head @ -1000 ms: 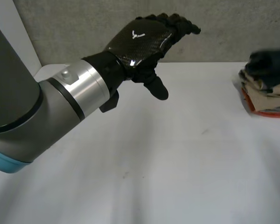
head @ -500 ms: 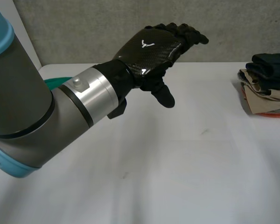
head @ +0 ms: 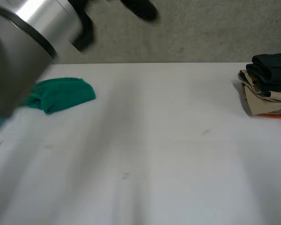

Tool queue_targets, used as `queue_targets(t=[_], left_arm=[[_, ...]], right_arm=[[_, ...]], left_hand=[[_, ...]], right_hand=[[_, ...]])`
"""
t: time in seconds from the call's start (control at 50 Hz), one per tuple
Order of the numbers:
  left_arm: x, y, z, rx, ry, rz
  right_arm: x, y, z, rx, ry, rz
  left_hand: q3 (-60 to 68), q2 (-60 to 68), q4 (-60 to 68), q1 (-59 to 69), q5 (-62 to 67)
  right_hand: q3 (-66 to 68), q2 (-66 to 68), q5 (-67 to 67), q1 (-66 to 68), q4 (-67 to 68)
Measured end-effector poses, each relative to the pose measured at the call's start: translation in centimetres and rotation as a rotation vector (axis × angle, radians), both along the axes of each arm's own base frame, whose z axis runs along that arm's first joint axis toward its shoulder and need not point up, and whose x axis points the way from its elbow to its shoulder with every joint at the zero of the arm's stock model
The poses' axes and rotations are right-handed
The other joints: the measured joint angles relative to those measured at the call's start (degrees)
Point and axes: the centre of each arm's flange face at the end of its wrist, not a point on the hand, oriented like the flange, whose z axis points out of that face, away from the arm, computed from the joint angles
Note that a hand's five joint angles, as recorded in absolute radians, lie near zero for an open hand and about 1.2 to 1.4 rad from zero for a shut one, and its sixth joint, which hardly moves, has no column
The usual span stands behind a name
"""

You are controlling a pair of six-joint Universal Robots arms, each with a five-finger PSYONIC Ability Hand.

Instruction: Fold the laundry.

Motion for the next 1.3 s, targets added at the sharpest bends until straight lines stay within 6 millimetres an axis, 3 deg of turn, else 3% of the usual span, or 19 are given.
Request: queue_targets(t=[0.06, 0.1, 0.12, 0.18, 0.28, 0.44, 0.52, 0.58, 0.74, 0.82, 0.86, 0.92, 0.98, 1.06, 1.14, 1.18, 1.2, 1.22, 1.3], left_arm=[[3.0, -3.4, 0.8, 0.006, 0.018, 0.149], [4.3, -4.8, 0.6, 0.019, 0.009, 0.212], [6.0, -6.8, -0.2, 0.046, -0.022, 0.293], [8.8, -10.6, -3.1, 0.108, -0.128, 0.435], [12.6, -16.3, -10.4, 0.196, -0.386, 0.6], [15.2, -22.5, -22.3, 0.22, -0.691, 0.668], [16.2, -24.6, -26.9, 0.221, -0.736, 0.678], [16.6, -25.7, -29.1, 0.224, -0.741, 0.677], [16.8, -27.2, -31.7, 0.212, -0.728, 0.672], [16.7, -27.8, -32.7, 0.198, -0.721, 0.677], [16.7, -28.3, -33.1, 0.183, -0.716, 0.685], [16.6, -29.0, -33.3, 0.148, -0.7, 0.716], [16.2, -29.3, -32.5, 0.106, -0.674, 0.766], [14.6, -28.6, -28.7, 0.03, -0.604, 0.825], [12.0, -25.7, -23.0, -0.035, -0.497, 0.817], [9.7, -22.2, -18.8, -0.06, -0.401, 0.76], [9.4, -21.6, -18.2, -0.061, -0.387, 0.749], [8.2, -19.1, -16.3, -0.061, -0.336, 0.7], [5.7, -12.8, -13.4, -0.029, -0.244, 0.561]], right_arm=[[6.8, 2.1, -0.2, -0.015, 0.022, 0.248], [8.8, 2.9, -0.8, 0.0, 0.029, 0.321], [12.3, 4.4, -2.3, 0.045, 0.039, 0.445], [17.4, 7.3, -6.1, 0.169, 0.049, 0.618], [21.4, 11.3, -12.7, 0.415, 0.071, 0.74], [21.7, 15.0, -21.5, 0.725, 0.163, 0.725], [21.0, 16.2, -24.4, 0.82, 0.189, 0.699], [20.6, 16.9, -25.7, 0.86, 0.195, 0.686], [20.2, 17.6, -27.0, 0.872, 0.195, 0.677], [20.2, 17.6, -27.2, 0.864, 0.194, 0.677], [20.2, 17.6, -27.2, 0.861, 0.195, 0.676], [20.2, 17.5, -27.2, 0.858, 0.196, 0.674], [20.2, 17.5, -27.1, 0.856, 0.196, 0.669], [20.1, 17.4, -27.1, 0.855, 0.195, 0.659], [19.8, 17.2, -26.9, 0.849, 0.191, 0.642], [19.6, 17.0, -26.6, 0.841, 0.189, 0.632], [19.6, 17.0, -26.5, 0.839, 0.188, 0.63], [19.5, 16.9, -26.3, 0.832, 0.187, 0.625], [19.4, 16.8, -25.7, 0.814, 0.183, 0.618]], left_hand=[[0.0, 0.0, 0.0, 0.0, 0.0], [0.0, 0.0, 0.0, 0.0, 0.0], [0.0, 0.0, 0.0, 0.0, 0.0], [0.0, 0.0, 0.0, 0.0, 0.0], [0.0, 0.0, 0.0, 0.0, 0.0], [0.0, 0.0, 0.0, 0.0, 0.0], [0.0, 0.0, 0.0, 0.0, 0.0], [0.0, 0.1, 0.1, 0.2, 0.2], [1.4, 2.5, 2.0, 1.9, 2.2], [11.5, 12.9, 12.7, 14.3, 13.0], [38.4, 41.3, 39.8, 41.1, 39.1], [52.8, 54.6, 54.3, 49.6, 51.9], [54.3, 55.9, 55.7, 49.6, 52.0], [54.3, 55.9, 55.7, 49.6, 52.0], [54.3, 56.0, 55.8, 49.6, 52.0], [54.3, 56.0, 55.8, 49.6, 52.0], [54.3, 56.0, 55.8, 49.6, 52.0], [54.4, 56.0, 55.8, 50.0, 52.3], [54.4, 56.0, 55.8, 50.3, 53.8]], right_hand=[[0.0, 0.0, 0.0, 0.0, 0.0], [0.0, 0.0, 0.0, 0.0, 0.0], [0.0, 0.0, 0.0, 0.0, 0.0], [0.0, 0.0, 0.0, 0.0, 0.0], [0.0, 0.0, 0.0, 0.0, 0.0], [0.0, 0.0, 0.0, 0.0, 0.0], [0.0, 0.0, 0.0, 0.0, 0.0], [0.0, 0.0, 0.0, 0.0, 0.0], [0.0, 0.0, 0.0, 0.0, 0.0], [0.0, 0.0, 0.0, 0.0, 0.0], [0.0, 0.0, 0.0, 0.0, 0.0], [0.0, 0.0, 0.0, 0.0, 0.0], [0.0, 0.0, 0.0, 0.0, 0.0], [0.0, 0.0, 0.0, 0.0, 0.0], [0.0, 0.0, 0.0, 0.0, 0.0], [0.0, 0.0, 0.0, 0.0, 0.0], [0.0, 0.0, 0.0, 0.0, 0.0], [0.0, 0.0, 0.0, 0.0, 0.0], [0.0, 0.0, 0.0, 0.0, 0.0]])
